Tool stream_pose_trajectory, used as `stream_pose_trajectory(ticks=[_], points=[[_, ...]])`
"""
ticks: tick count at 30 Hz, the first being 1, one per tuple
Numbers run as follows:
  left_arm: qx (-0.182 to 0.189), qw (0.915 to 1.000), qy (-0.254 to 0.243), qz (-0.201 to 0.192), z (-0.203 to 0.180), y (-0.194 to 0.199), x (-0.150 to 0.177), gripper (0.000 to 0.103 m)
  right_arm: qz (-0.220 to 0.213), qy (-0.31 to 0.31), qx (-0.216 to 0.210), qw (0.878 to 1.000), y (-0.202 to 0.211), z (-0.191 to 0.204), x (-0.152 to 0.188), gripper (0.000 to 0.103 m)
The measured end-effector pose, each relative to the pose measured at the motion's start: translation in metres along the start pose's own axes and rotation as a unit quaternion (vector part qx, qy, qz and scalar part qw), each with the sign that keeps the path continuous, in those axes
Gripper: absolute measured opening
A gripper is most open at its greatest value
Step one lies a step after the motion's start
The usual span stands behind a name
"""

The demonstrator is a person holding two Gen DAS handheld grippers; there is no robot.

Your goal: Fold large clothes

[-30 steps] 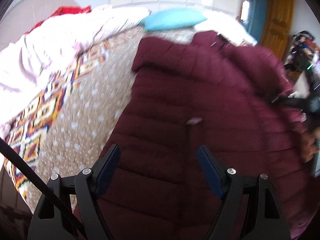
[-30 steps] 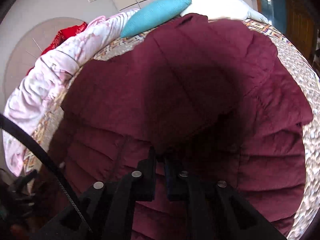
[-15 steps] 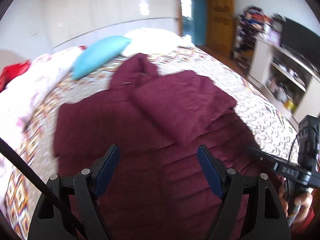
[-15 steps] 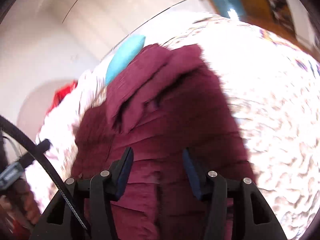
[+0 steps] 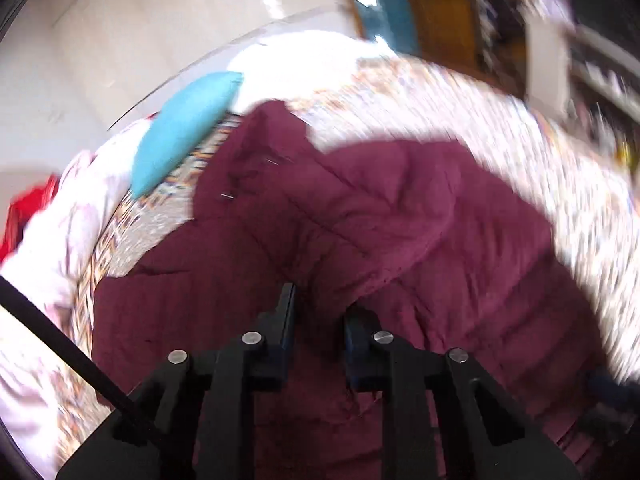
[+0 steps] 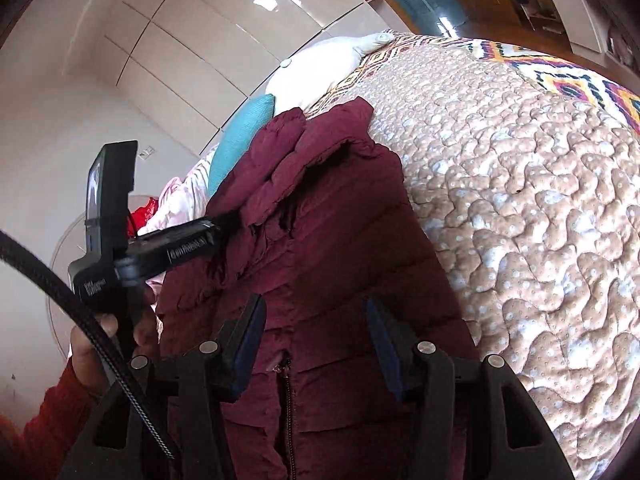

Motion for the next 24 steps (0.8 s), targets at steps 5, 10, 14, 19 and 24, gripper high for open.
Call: stream_pose_trajectory(ticks=[5,10,14,19,24], points=[[-0.021,0.9895,0.141,0.023,0.094,-0.01,0.021,0.021,0.002,-0.001,0.003,1.0,-0.004,-0.002,0.0,0.057],[0.014,0.9696,0.214,0.118,0.149,-0.058,0.092,0.045,0.007,0.005,0.013,1.0,-0.007,-0.001,-0.001,0.059],[0.049,0.9383,0.304,0.157,0.184,-0.077,0.136,0.051,0.013,0.013,0.028,0.999,-0.012,0.001,0.0,0.059],[0.08,0.9226,0.341,0.162,0.211,-0.085,0.153,0.051,0.021,0.026,0.046,0.998,-0.019,0.004,0.001,0.062],[0.042,0.9414,0.297,0.154,0.223,-0.069,0.15,0.051,0.028,0.036,0.059,0.997,-0.025,0.006,0.0,0.065]])
Point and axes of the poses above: each gripper's, at about its wrist camera, not at the fingertips, and y roughly against the way its jaws point, z to its left, x to its underside, the point moved 2 cm from there along -y, roughly the way its jaws point, and after that the axes turned 14 degrees about -x, right-handed, at the moved point
